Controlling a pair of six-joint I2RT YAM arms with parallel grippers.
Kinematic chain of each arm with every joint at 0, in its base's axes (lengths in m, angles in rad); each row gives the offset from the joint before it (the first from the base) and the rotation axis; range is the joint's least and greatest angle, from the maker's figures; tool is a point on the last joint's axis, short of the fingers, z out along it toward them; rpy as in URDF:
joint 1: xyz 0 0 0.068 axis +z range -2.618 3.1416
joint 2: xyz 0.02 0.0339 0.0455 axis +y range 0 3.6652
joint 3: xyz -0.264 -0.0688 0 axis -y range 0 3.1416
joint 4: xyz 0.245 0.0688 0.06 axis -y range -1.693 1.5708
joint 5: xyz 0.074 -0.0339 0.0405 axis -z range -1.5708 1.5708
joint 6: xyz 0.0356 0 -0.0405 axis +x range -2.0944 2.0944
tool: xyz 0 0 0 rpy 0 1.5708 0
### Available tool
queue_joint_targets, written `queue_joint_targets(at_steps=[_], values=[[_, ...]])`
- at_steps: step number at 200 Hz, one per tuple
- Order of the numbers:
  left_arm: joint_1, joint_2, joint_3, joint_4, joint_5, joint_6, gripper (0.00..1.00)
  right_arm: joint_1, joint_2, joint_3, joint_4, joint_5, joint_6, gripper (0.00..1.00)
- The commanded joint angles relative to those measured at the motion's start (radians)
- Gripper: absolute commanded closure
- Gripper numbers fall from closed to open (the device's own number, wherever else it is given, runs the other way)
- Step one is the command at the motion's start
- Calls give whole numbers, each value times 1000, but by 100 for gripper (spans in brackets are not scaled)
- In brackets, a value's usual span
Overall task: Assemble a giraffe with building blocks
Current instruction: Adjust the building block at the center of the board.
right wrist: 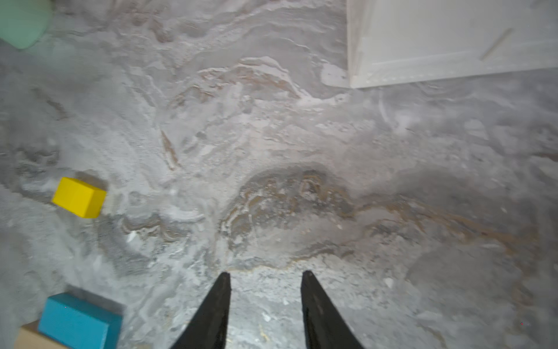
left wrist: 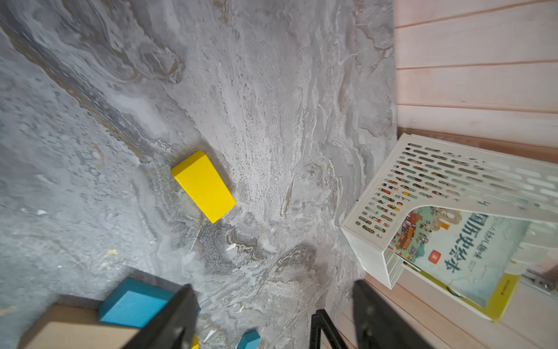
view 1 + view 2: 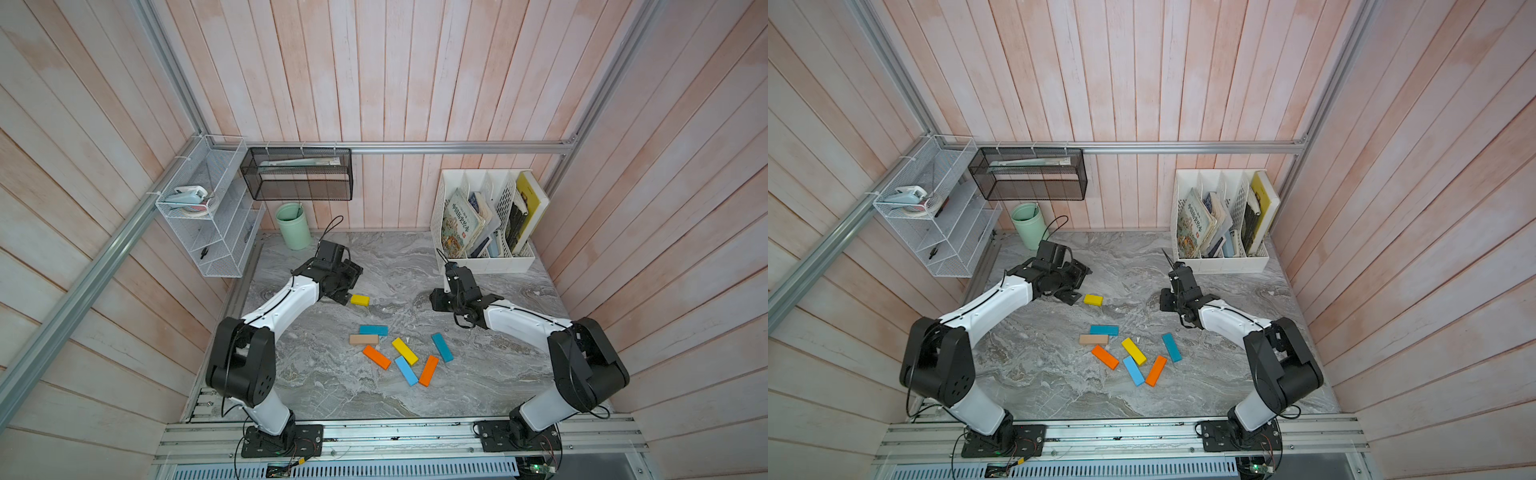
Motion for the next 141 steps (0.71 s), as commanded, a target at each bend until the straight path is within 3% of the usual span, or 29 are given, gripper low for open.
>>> queue_joint_targets(at_steps=[1, 16, 56, 87, 141], values=[[48, -49, -95, 153, 21, 145, 0, 36, 87, 111, 24, -191, 11, 90], [73, -53, -98, 136, 39, 218, 0, 68, 174, 199, -12, -238, 11, 100], [83, -19, -47, 69, 51, 373, 0, 157, 365, 427, -143, -215, -14, 100], [84, -66, -47, 26, -34, 429, 0, 212, 448, 530, -208, -199, -38, 100], [149, -103, -106, 58, -34, 436, 0, 261, 492, 540, -175, -226, -13, 100]])
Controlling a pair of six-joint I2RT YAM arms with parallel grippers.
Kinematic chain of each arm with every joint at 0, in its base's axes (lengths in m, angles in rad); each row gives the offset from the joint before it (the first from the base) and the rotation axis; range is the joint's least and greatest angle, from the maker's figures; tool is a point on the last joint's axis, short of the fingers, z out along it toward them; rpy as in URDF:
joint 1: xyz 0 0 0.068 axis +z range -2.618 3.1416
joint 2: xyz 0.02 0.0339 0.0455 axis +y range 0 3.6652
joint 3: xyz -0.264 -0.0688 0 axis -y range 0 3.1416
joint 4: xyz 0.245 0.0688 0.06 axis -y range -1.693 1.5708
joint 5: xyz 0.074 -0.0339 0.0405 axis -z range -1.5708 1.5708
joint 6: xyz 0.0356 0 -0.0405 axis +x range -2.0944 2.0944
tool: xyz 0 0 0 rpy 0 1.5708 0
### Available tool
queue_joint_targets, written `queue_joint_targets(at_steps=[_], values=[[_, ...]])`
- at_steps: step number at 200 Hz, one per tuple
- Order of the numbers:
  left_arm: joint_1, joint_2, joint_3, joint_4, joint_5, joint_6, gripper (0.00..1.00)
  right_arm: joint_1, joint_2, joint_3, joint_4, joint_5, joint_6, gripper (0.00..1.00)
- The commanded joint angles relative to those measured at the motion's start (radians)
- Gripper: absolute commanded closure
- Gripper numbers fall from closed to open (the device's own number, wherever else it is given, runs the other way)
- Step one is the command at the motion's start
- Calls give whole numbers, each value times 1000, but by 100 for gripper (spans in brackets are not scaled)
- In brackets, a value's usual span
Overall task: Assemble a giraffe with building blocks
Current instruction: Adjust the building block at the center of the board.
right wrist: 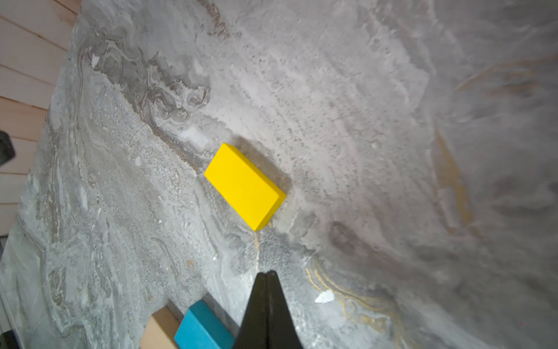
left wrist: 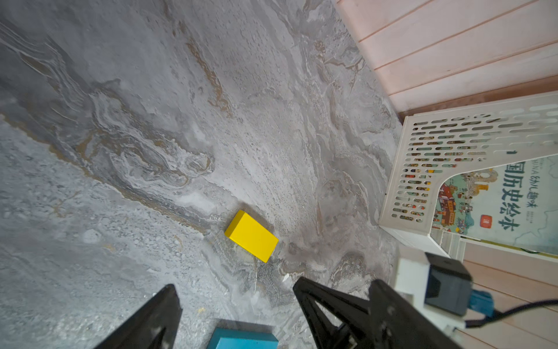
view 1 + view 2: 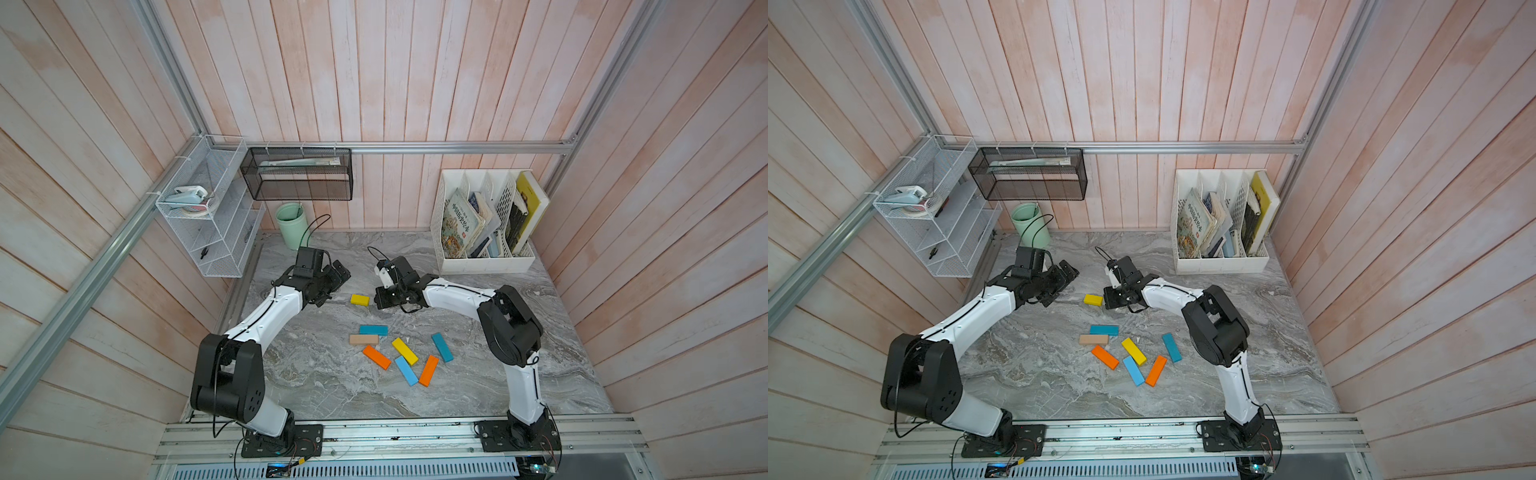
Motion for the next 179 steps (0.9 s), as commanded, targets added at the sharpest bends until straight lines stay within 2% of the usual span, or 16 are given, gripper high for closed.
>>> queue_joint_targets(at_steps=[1, 47, 179], values=[[40, -33, -37, 23, -7, 21, 0, 6, 9, -11, -2, -21, 13, 100], [126, -65, -132, 128, 68, -45, 0, 18, 37, -1, 11, -73, 23, 100], [130, -41, -128, 130, 69, -59, 0, 25, 123, 42, 33, -95, 47, 100]])
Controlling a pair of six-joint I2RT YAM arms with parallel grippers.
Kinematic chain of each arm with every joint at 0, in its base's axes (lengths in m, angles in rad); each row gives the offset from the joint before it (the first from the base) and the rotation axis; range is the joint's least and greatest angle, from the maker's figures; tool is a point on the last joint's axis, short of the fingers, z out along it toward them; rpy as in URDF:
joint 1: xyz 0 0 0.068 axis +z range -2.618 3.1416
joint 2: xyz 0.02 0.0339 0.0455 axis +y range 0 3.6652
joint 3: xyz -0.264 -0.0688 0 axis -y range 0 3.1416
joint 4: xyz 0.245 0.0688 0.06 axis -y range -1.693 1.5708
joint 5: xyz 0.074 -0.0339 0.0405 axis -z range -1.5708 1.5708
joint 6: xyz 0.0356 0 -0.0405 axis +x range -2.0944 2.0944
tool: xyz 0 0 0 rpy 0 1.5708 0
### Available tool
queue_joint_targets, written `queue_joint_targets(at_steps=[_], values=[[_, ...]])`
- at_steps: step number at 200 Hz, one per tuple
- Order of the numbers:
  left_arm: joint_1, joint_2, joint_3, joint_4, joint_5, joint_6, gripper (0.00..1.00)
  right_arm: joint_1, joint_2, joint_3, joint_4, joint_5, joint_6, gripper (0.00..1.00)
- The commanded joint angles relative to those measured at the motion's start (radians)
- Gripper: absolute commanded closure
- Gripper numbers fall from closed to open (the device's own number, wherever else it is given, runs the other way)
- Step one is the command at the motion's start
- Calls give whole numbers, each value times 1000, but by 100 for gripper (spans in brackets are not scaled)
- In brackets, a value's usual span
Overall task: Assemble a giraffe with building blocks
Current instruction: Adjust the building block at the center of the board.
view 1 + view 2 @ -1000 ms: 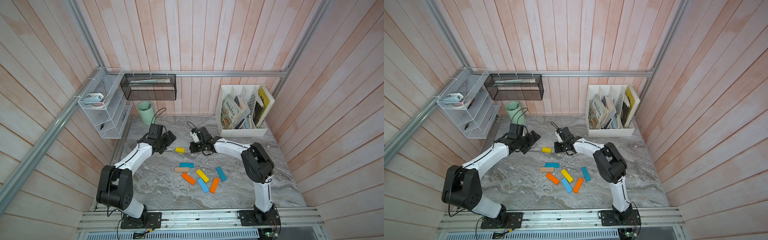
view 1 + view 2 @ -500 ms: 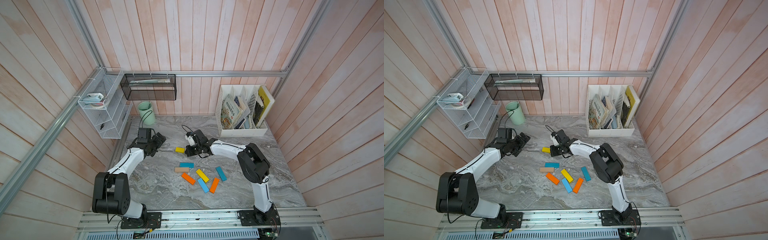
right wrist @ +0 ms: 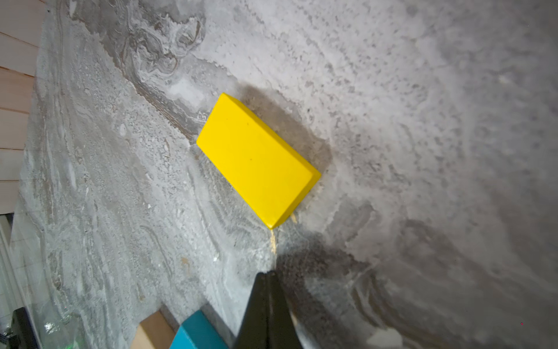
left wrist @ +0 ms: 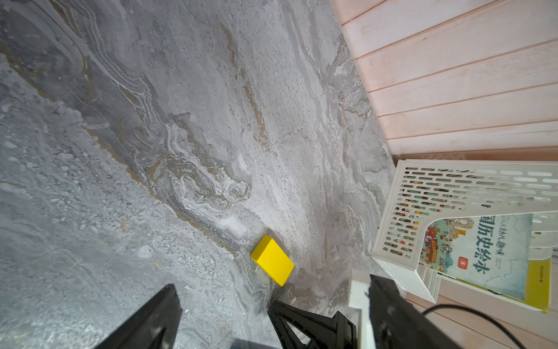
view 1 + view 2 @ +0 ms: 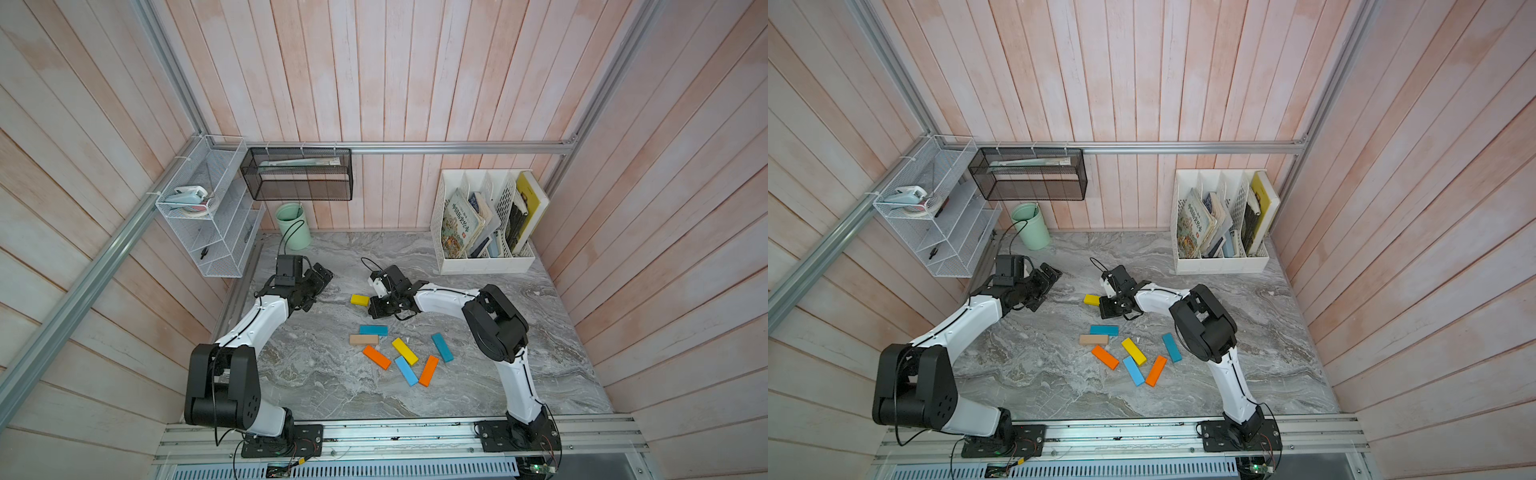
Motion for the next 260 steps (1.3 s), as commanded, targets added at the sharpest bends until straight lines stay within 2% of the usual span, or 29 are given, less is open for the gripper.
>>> queue_joint_targets(at_steps=[1, 148, 260], values=[[2, 8, -2, 16, 5, -4, 0, 7, 22, 25, 7, -10, 13, 100], [1, 10, -23, 40, 25, -7, 0, -18, 48, 53, 29, 48, 28, 100], [0, 16, -23, 47, 34, -8, 0, -32, 69, 75, 33, 42, 21, 100]])
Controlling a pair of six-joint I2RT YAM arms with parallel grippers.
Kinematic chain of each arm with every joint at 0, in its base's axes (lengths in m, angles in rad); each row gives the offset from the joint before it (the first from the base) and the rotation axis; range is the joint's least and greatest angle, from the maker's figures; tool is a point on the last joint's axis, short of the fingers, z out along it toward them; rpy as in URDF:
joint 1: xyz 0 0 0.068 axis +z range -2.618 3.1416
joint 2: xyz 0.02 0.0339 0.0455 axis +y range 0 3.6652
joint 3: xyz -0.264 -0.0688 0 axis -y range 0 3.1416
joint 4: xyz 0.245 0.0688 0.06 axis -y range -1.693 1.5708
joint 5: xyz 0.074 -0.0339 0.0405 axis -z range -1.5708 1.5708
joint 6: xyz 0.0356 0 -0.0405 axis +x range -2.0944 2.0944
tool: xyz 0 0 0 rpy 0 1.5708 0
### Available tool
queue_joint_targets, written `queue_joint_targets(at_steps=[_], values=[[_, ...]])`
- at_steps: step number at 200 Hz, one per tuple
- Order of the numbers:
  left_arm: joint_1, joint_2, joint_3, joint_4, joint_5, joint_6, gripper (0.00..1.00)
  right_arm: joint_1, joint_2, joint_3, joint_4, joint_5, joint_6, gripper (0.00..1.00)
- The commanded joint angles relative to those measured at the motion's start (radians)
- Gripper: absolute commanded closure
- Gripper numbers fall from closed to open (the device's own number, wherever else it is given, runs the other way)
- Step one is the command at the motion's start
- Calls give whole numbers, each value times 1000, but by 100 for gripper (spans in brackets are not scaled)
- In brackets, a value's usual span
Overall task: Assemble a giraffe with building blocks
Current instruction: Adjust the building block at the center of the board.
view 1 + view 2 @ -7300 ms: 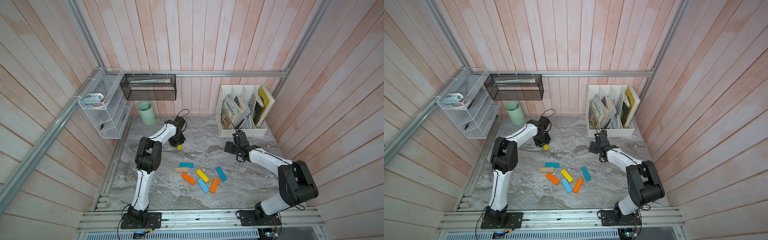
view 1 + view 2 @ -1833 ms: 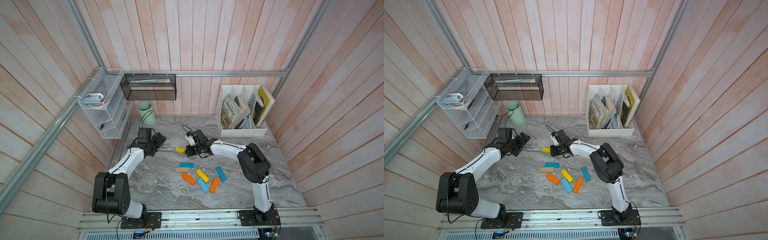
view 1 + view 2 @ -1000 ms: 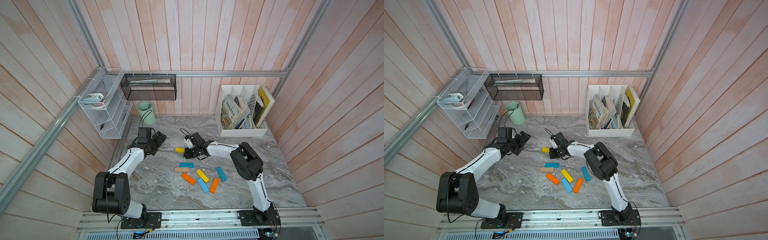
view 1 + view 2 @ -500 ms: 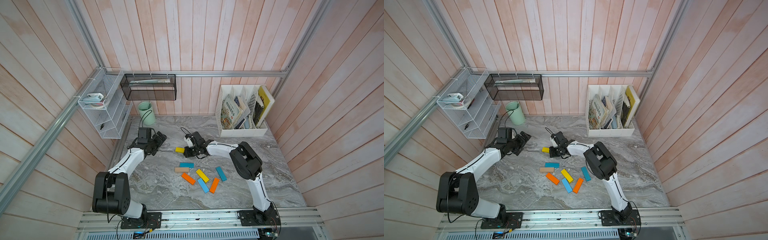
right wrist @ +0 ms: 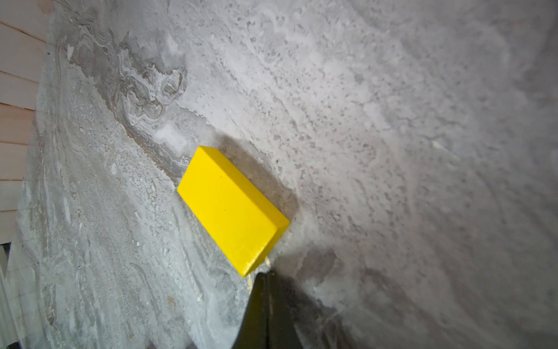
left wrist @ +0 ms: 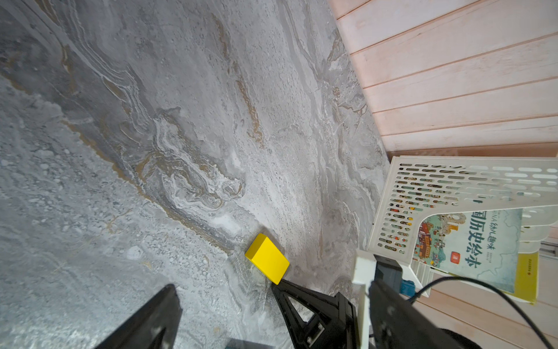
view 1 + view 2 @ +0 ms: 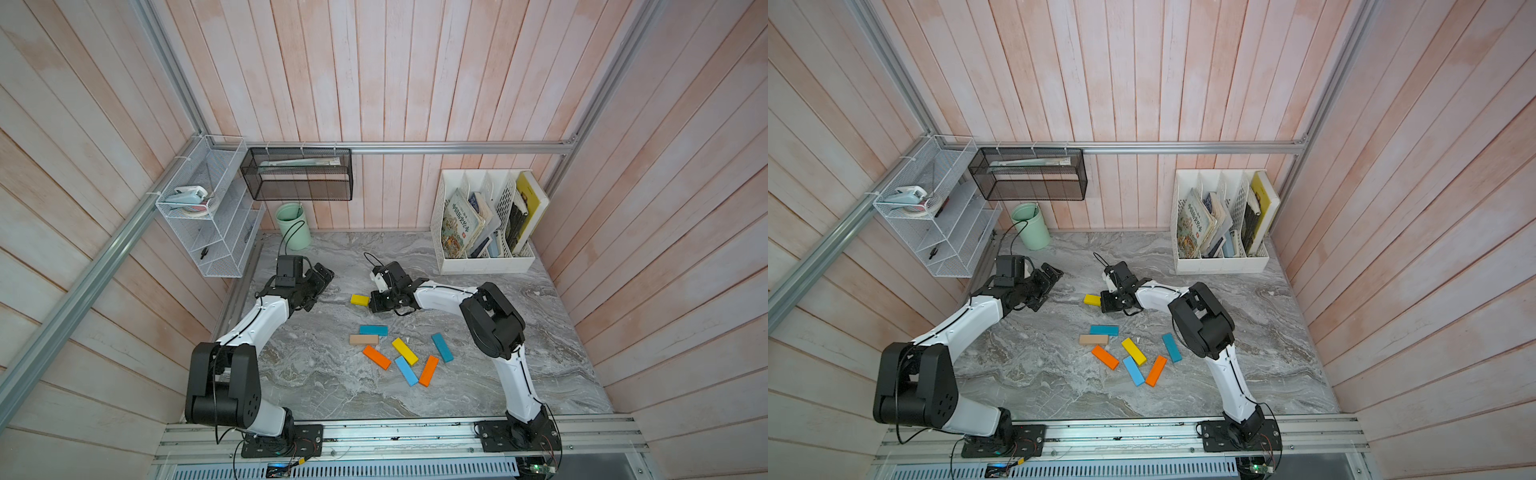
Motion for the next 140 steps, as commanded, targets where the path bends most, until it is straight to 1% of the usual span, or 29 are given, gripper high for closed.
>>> queue_joint_targets(at_steps=[1, 29, 86, 140], values=[[0, 9, -14, 20, 8, -1, 0, -5, 36, 33, -3, 15, -2, 100], [0, 8, -11, 15, 11, 0, 0, -6, 34, 42, -24, 12, -3, 100], [0, 11, -23, 30, 19, -10, 0, 2, -46, -74, 21, 22, 15, 100], [1, 7, -24, 32, 19, -12, 0, 24, -32, -38, 19, -11, 15, 100]])
